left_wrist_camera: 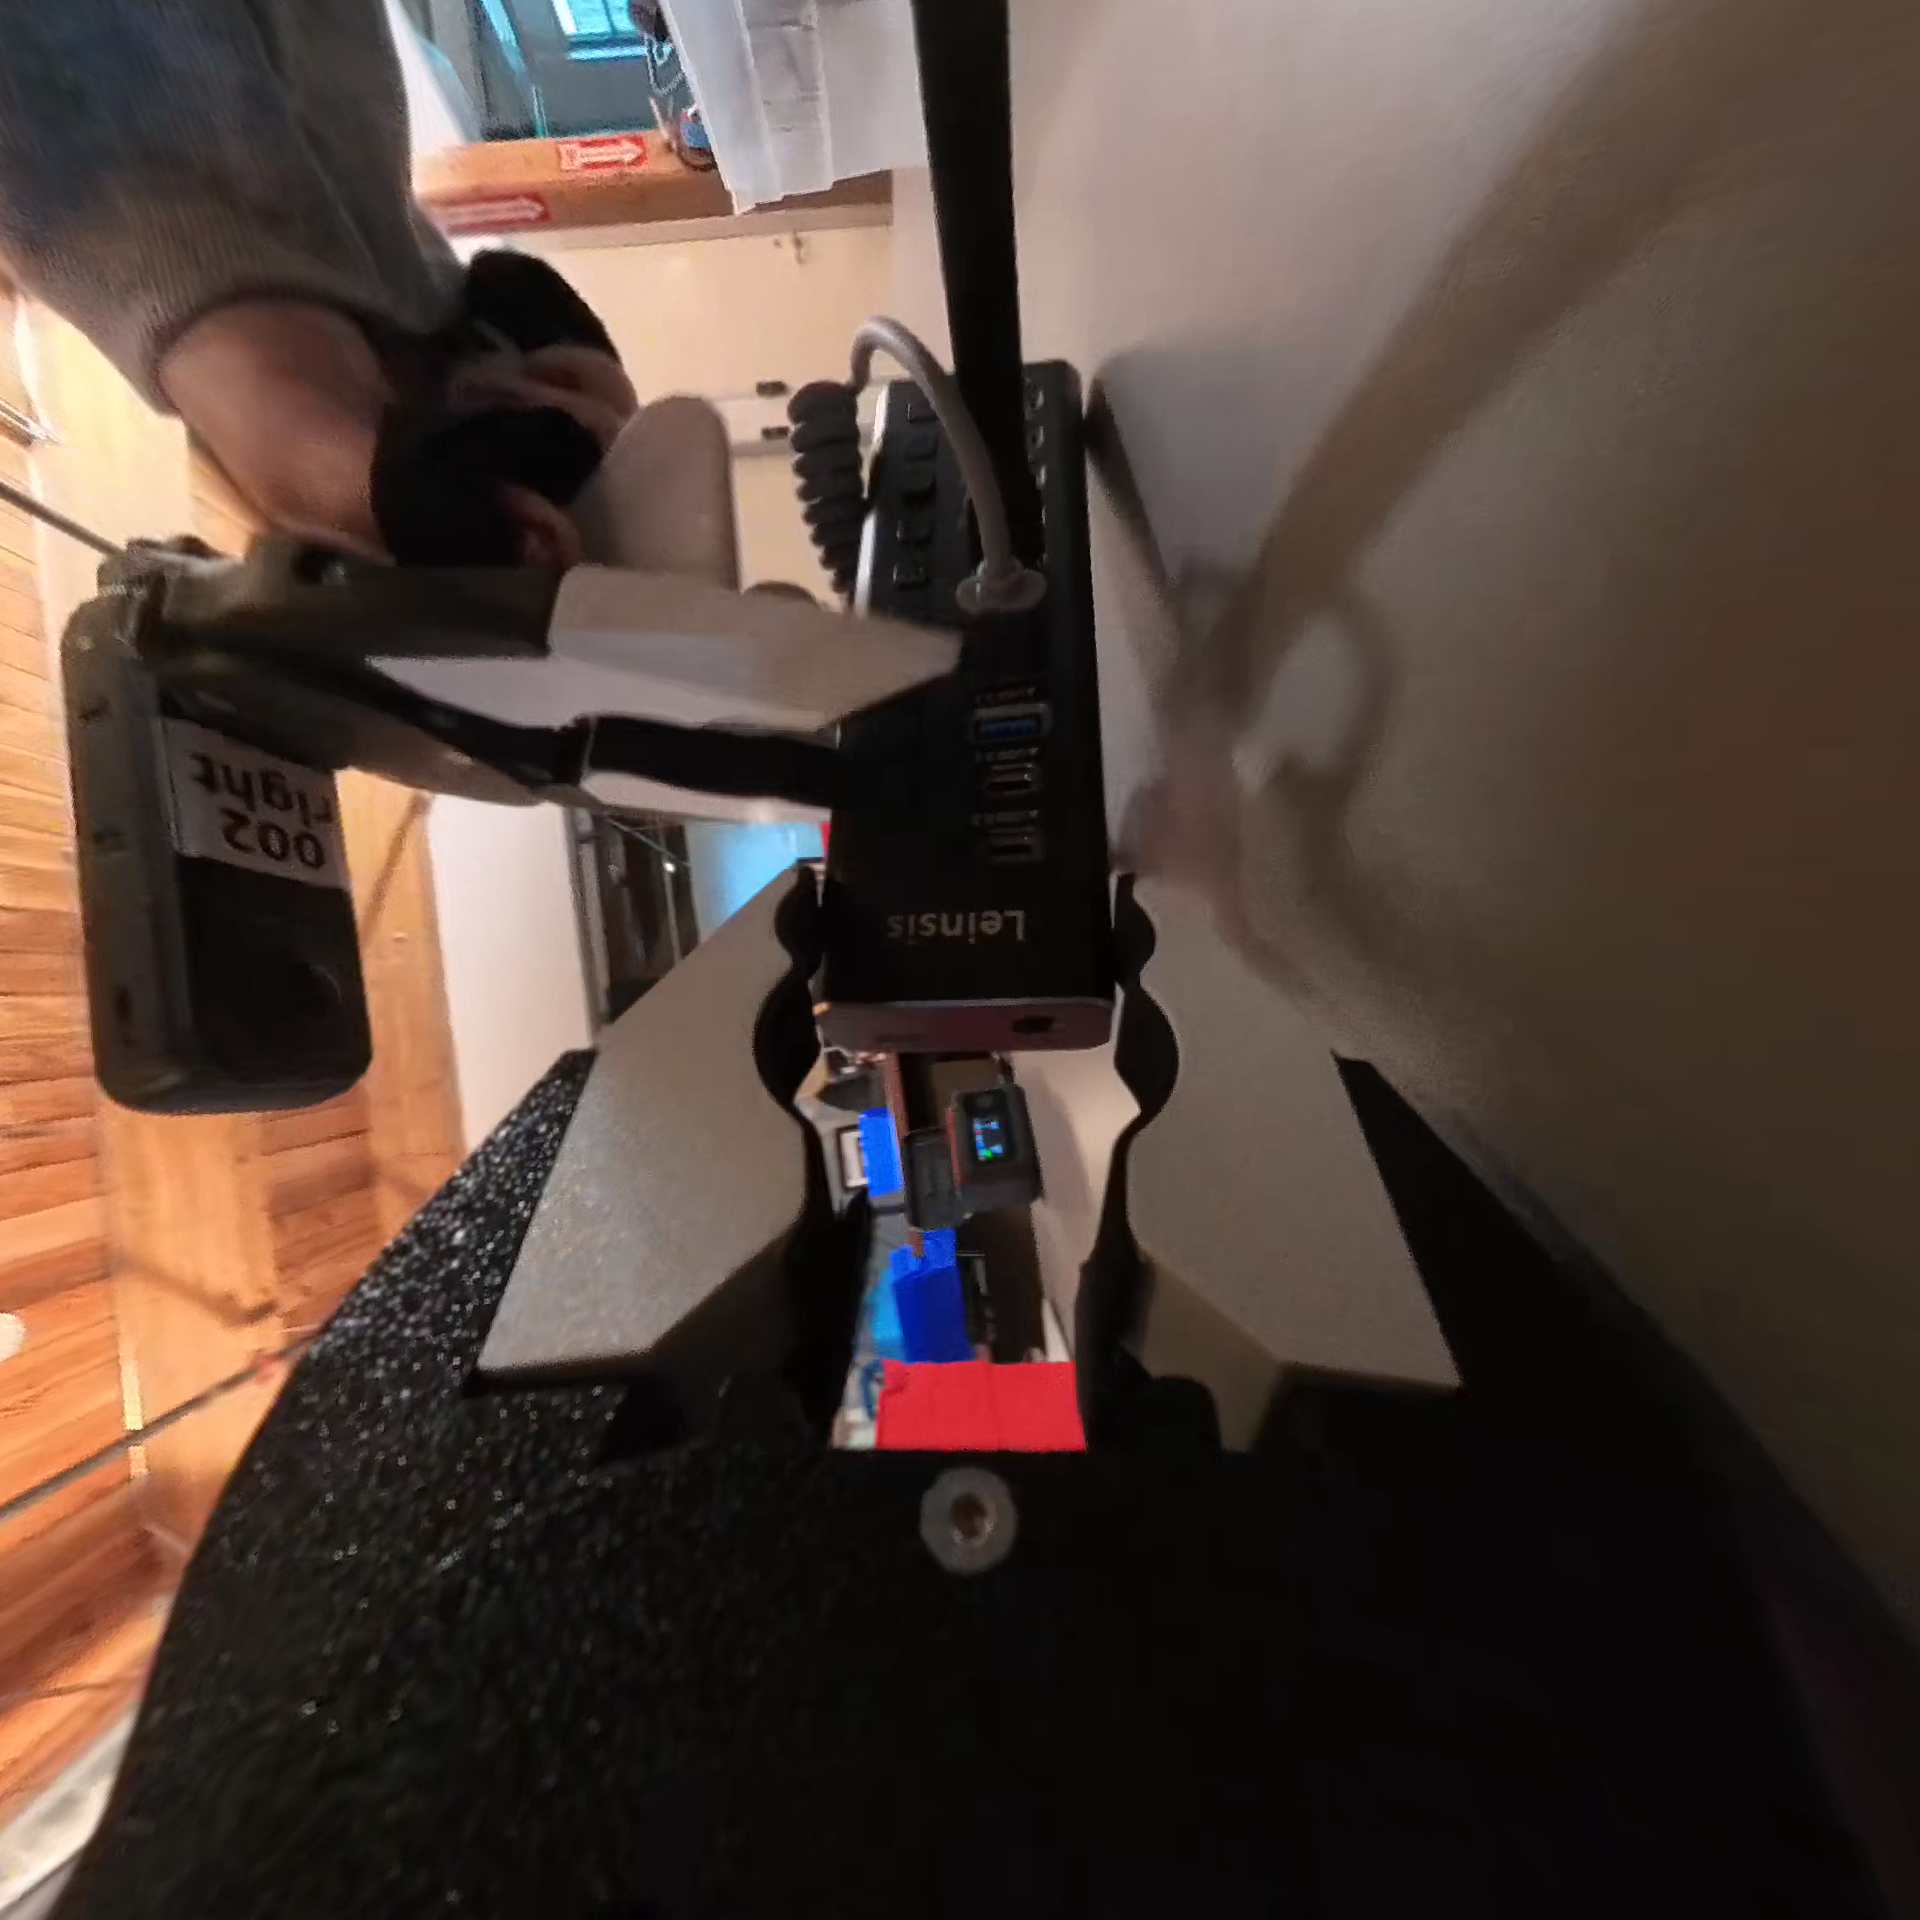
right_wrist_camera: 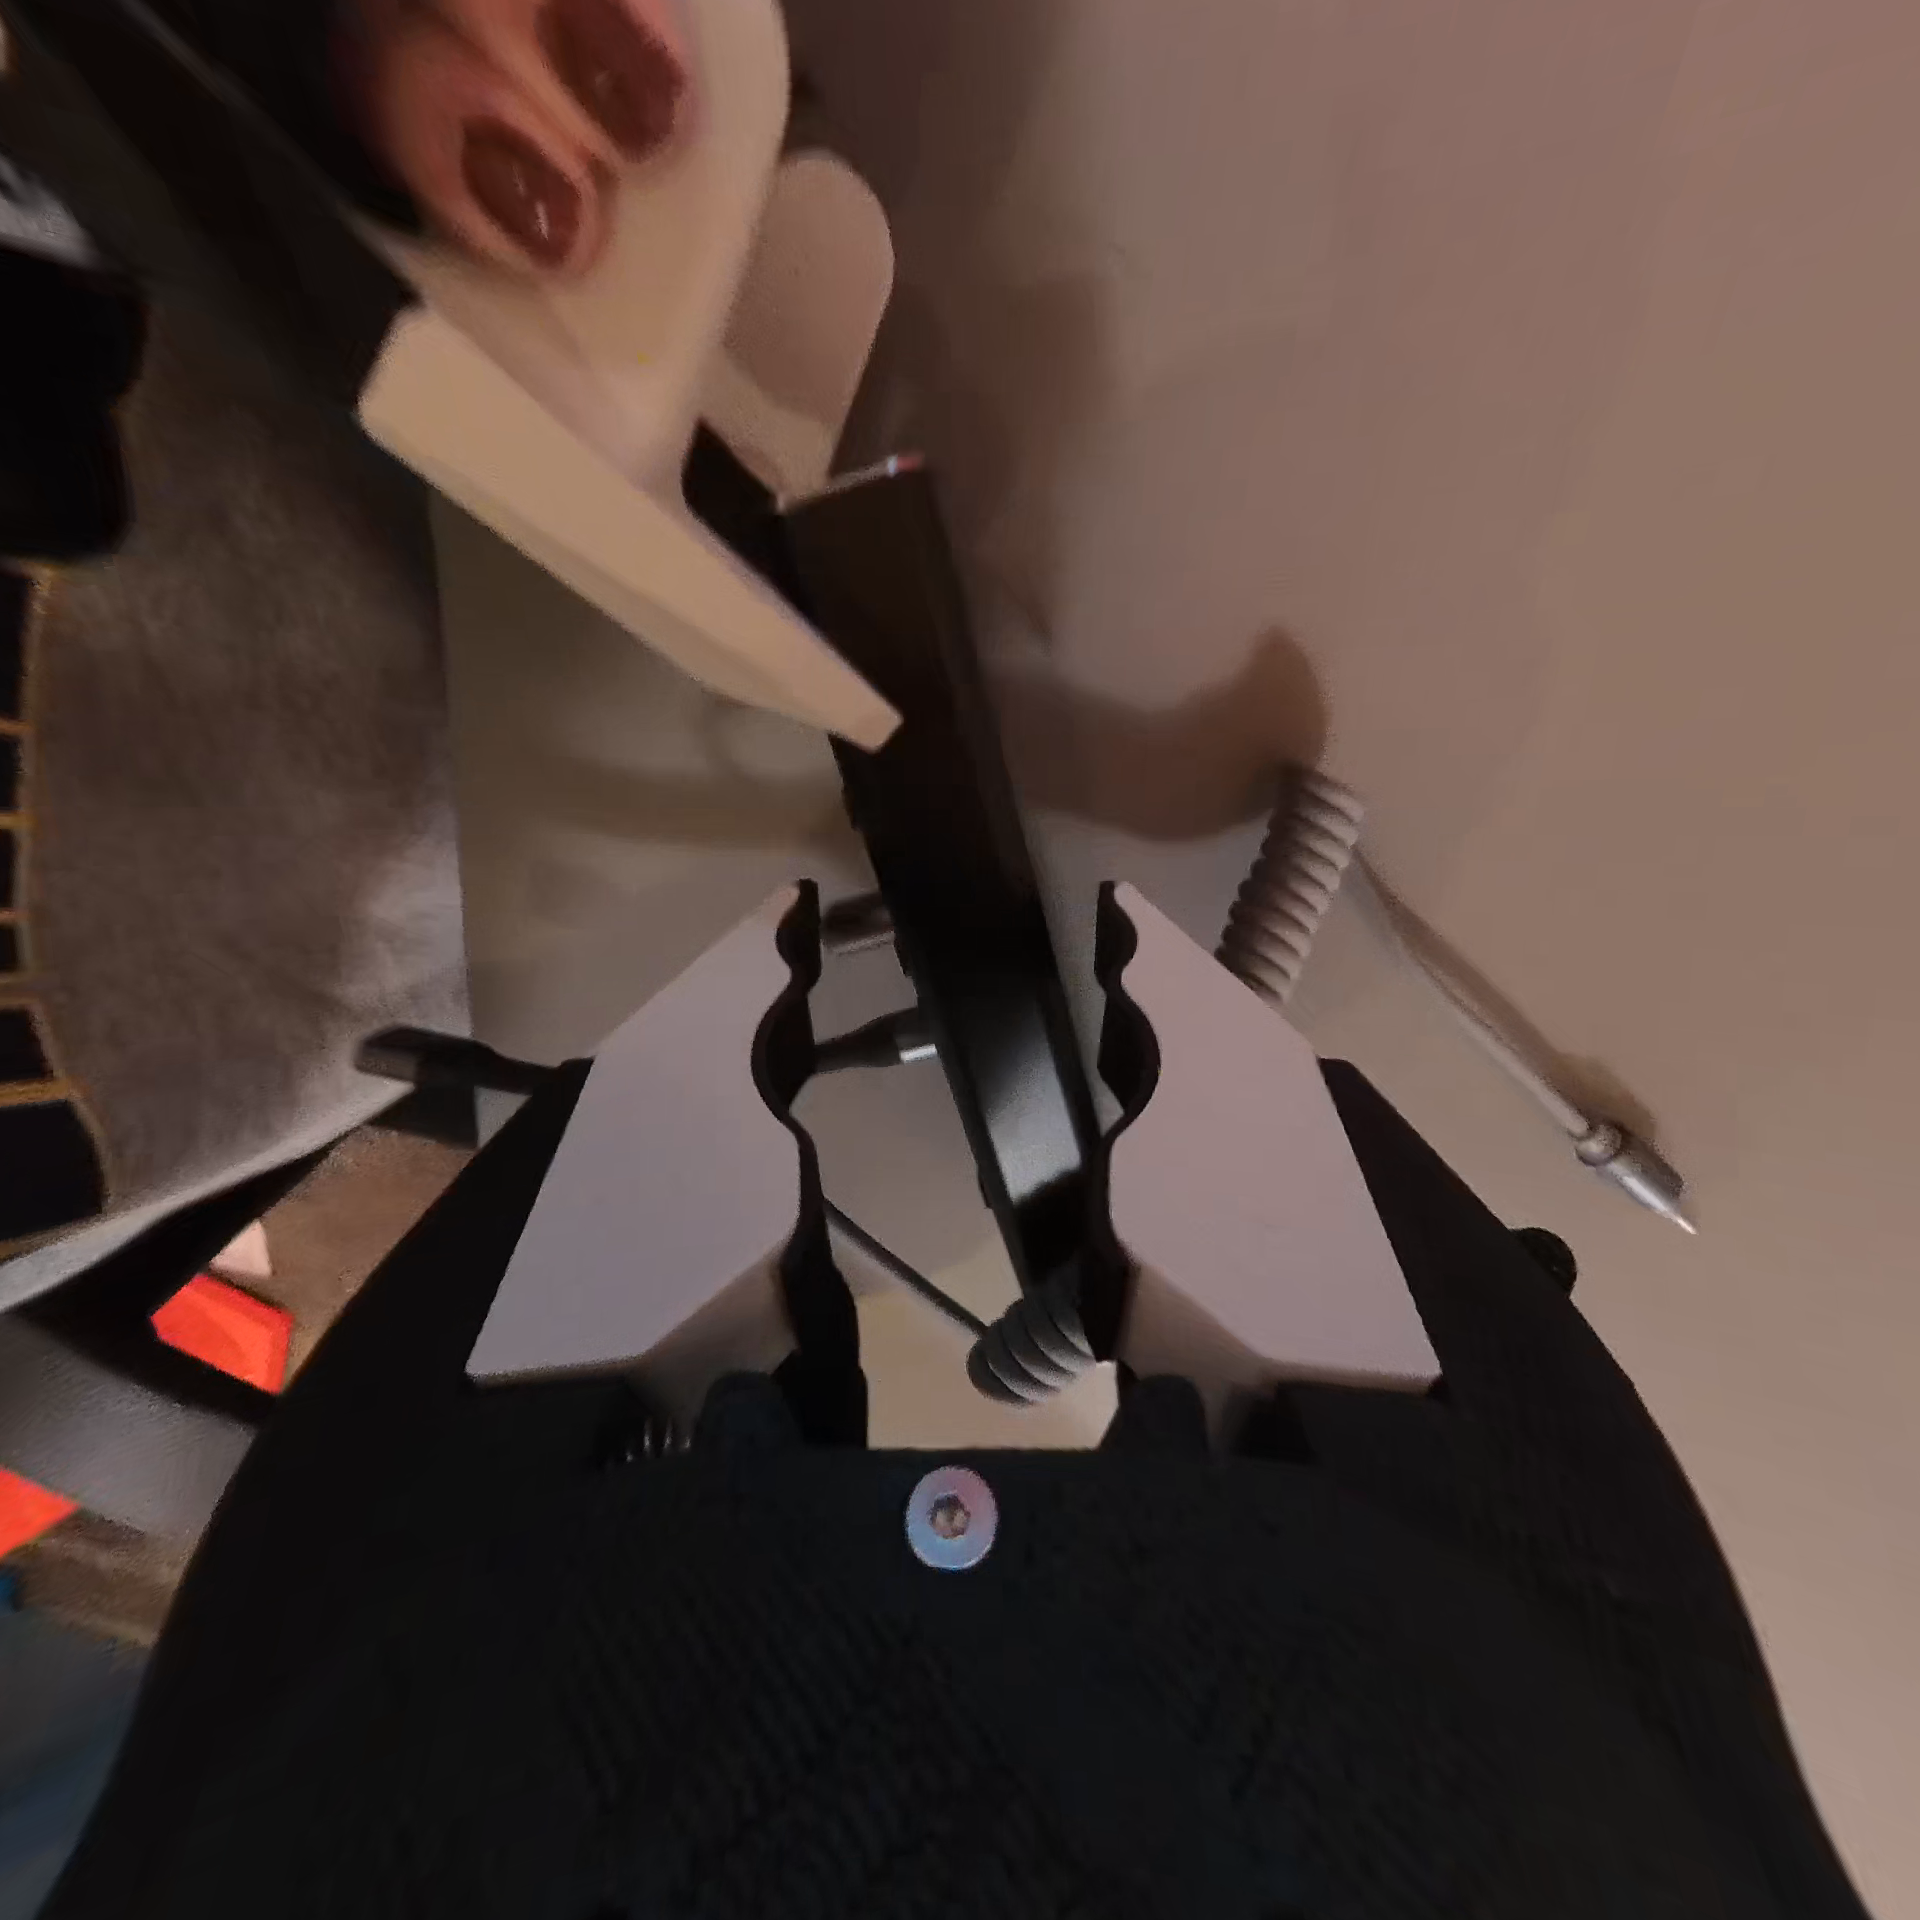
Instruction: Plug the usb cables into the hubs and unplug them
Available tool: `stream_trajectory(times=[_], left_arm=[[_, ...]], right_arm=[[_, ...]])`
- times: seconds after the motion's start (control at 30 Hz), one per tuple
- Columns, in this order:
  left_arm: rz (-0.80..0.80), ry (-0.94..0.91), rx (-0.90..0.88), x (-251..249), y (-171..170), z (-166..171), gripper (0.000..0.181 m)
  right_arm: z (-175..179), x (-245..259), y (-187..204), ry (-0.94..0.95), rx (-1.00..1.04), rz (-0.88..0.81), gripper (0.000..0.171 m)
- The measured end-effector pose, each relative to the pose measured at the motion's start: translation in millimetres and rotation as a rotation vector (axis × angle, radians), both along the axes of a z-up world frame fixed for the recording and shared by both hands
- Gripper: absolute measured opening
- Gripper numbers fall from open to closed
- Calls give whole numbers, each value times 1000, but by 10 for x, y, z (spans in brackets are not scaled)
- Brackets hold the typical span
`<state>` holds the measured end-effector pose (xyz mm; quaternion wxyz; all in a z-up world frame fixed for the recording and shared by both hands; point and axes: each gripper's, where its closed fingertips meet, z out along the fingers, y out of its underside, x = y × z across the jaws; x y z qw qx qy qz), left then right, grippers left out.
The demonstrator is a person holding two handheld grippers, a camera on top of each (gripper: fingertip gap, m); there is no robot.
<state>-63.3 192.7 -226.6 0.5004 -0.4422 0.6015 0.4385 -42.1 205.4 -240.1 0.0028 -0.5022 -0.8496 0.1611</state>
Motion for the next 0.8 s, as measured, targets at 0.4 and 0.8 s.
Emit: stream_trajectory(times=[0.4,0.8], left_arm=[[-11,-313,126,-95,55,432,82],[30,-922,-106,-329,153,460,87]], right_arm=[[88,-61,108,121,149,26,26],[2323,766,1227,514,566,-231,25]])
